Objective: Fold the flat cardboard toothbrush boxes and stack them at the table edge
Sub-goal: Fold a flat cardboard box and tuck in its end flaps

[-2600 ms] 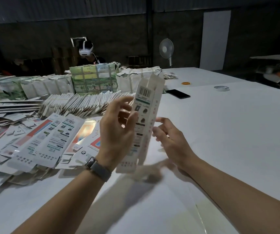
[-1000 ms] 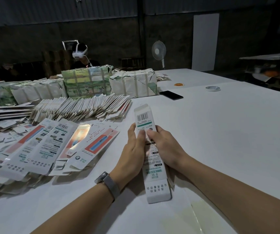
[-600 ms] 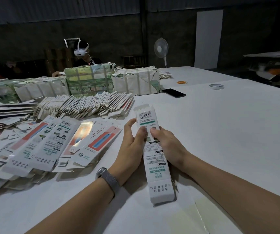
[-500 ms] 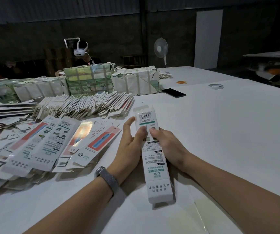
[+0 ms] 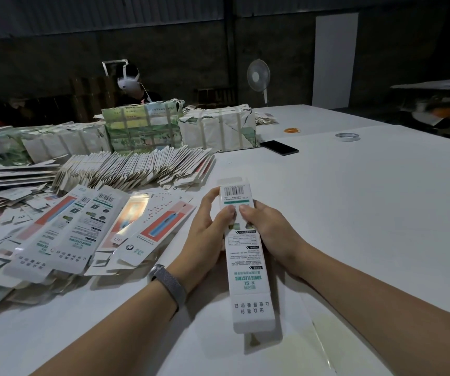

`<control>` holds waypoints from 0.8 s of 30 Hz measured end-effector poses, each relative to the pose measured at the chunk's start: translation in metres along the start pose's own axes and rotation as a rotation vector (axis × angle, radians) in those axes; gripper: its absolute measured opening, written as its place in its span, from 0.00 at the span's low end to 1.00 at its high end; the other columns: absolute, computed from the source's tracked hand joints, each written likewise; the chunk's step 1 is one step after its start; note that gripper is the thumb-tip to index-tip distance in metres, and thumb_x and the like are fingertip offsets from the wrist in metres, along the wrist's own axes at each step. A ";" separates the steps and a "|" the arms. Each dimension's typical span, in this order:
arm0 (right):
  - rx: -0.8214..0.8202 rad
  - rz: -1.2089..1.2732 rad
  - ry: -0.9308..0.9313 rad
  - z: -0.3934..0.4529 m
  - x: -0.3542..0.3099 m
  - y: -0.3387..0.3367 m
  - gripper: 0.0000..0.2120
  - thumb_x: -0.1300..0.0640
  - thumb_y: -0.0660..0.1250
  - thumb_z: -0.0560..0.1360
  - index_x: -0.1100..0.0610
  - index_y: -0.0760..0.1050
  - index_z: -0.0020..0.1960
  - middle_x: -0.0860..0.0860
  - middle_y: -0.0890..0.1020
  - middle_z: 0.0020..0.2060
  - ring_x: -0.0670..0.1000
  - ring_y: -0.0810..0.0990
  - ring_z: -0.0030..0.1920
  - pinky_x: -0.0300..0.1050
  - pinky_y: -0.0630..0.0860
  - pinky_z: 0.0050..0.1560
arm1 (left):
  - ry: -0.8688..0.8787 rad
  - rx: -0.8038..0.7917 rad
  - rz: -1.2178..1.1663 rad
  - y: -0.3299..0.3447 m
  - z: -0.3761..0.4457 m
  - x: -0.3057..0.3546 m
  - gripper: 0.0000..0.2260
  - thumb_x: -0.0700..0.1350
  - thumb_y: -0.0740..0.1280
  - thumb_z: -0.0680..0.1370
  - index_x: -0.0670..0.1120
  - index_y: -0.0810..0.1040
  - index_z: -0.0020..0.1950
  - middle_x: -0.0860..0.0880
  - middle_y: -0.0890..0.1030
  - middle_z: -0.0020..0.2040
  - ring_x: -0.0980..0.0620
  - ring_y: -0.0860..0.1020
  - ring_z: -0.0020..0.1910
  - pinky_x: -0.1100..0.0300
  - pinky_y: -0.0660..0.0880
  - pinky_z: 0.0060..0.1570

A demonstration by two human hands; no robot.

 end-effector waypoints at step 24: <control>0.218 0.162 -0.004 0.010 0.004 -0.012 0.07 0.59 0.65 0.81 0.53 0.78 0.45 0.52 0.84 0.39 0.53 0.83 0.37 0.51 0.80 0.42 | -0.029 -0.188 -0.019 0.000 -0.001 -0.005 0.17 0.49 0.64 0.79 0.53 0.70 0.68 0.45 0.86 0.53 0.46 0.86 0.45 0.57 0.81 0.40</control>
Point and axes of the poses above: each hand's wrist, its own z-axis towards the middle knuckle, its own y-axis out of the palm, x = y × z, the point moved 1 cm from there along z, towards the middle knuckle
